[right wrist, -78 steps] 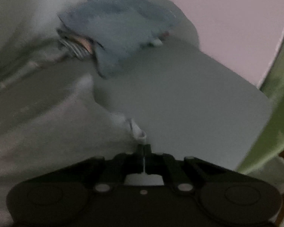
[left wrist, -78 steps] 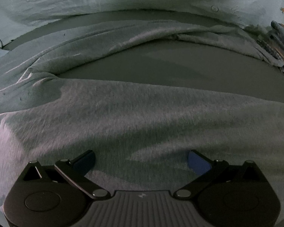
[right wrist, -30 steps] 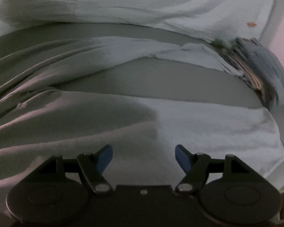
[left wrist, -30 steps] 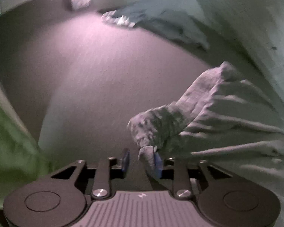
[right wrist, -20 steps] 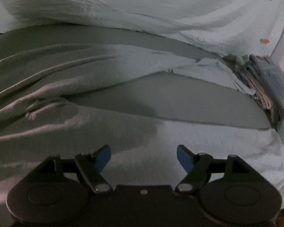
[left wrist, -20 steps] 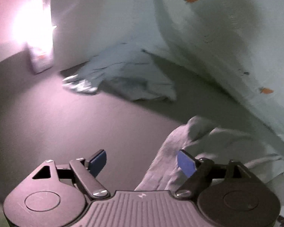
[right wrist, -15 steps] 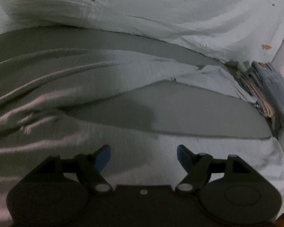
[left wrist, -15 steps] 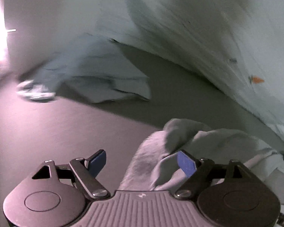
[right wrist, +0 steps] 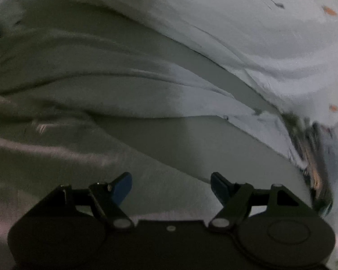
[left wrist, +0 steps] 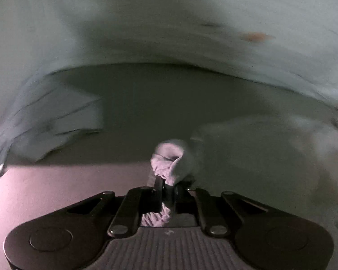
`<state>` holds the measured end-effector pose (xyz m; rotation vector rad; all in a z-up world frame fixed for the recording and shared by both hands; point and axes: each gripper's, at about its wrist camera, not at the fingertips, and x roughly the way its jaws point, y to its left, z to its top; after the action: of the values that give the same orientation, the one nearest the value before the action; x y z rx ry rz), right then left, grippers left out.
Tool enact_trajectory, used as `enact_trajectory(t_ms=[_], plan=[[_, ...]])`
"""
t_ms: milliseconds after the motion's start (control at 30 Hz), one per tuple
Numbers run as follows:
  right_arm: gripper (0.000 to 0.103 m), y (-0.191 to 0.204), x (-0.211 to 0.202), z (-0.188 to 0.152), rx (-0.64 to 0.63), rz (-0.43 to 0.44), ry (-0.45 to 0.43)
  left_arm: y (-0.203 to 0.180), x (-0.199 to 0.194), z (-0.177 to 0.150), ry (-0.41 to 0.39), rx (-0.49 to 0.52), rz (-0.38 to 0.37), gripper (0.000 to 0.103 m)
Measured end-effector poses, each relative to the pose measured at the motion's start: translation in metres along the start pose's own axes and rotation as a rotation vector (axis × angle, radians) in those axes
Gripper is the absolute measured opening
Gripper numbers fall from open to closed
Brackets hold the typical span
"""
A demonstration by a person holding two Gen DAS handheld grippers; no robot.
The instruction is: Fold clothes
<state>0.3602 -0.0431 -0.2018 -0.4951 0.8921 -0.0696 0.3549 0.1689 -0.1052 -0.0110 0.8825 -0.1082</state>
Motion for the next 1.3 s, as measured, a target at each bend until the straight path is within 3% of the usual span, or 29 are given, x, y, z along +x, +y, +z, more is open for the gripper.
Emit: enact_trajectory(t_ms=[67, 133, 200, 233, 333, 433, 533, 600, 733, 900, 1033, 1100, 1133, 1167, 1233, 1300], plan=[[0.078, 0.0, 0.0, 0.0, -0.011, 0.009, -0.009, -0.036, -0.005, -0.012, 0.054, 0.103, -0.086, 0.026], [0.078, -0.003, 0.003, 0.006, 0.01, 0.022, -0.015, -0.07, -0.003, -0.028, 0.107, 0.24, -0.115, 0.044], [0.078, -0.007, 0.006, 0.015, 0.046, 0.039, -0.025, -0.092, -0.003, -0.042, 0.137, 0.345, -0.115, 0.048], [0.078, -0.007, 0.007, 0.018, 0.057, 0.043, -0.031, -0.095, -0.008, -0.044, 0.136, 0.366, -0.13, 0.05], [0.078, -0.01, 0.008, 0.022, 0.076, 0.047, -0.048, -0.083, -0.023, -0.04, 0.082, 0.321, -0.192, 0.074], [0.078, -0.012, 0.011, 0.019, 0.104, 0.054, -0.035, -0.058, -0.033, -0.026, 0.026, 0.2, -0.233, 0.076], [0.078, -0.018, 0.014, 0.013, 0.155, 0.049, -0.013, -0.022, -0.028, -0.016, -0.022, 0.071, -0.21, 0.076], [0.078, -0.024, 0.017, 0.009, 0.205, 0.045, 0.011, -0.014, -0.016, -0.009, -0.003, 0.082, -0.215, 0.074], [0.078, -0.035, 0.028, 0.003, 0.31, 0.047, 0.073, -0.029, 0.005, -0.007, 0.044, 0.329, -0.296, 0.076], [0.078, -0.044, 0.035, -0.002, 0.381, 0.034, 0.112, -0.056, 0.035, -0.018, 0.106, 0.668, -0.266, 0.076], [0.078, -0.048, 0.034, -0.006, 0.409, 0.013, 0.124, -0.056, 0.042, -0.019, 0.121, 0.742, -0.324, 0.073], [0.078, -0.051, 0.034, -0.008, 0.423, 0.002, 0.129, -0.05, 0.043, -0.016, 0.114, 0.719, -0.365, 0.053], [0.078, -0.052, 0.034, -0.009, 0.429, -0.003, 0.134, -0.047, 0.043, -0.015, 0.111, 0.701, -0.388, 0.034], [0.078, -0.053, 0.034, -0.01, 0.436, -0.008, 0.139, -0.045, 0.043, -0.013, 0.108, 0.671, -0.406, 0.018], [0.078, -0.056, 0.034, -0.012, 0.447, -0.018, 0.15, -0.032, 0.04, -0.007, 0.079, 0.573, -0.431, 0.011], [0.078, -0.058, 0.035, -0.012, 0.454, -0.026, 0.159, -0.005, 0.038, 0.008, 0.043, 0.406, -0.438, 0.01]])
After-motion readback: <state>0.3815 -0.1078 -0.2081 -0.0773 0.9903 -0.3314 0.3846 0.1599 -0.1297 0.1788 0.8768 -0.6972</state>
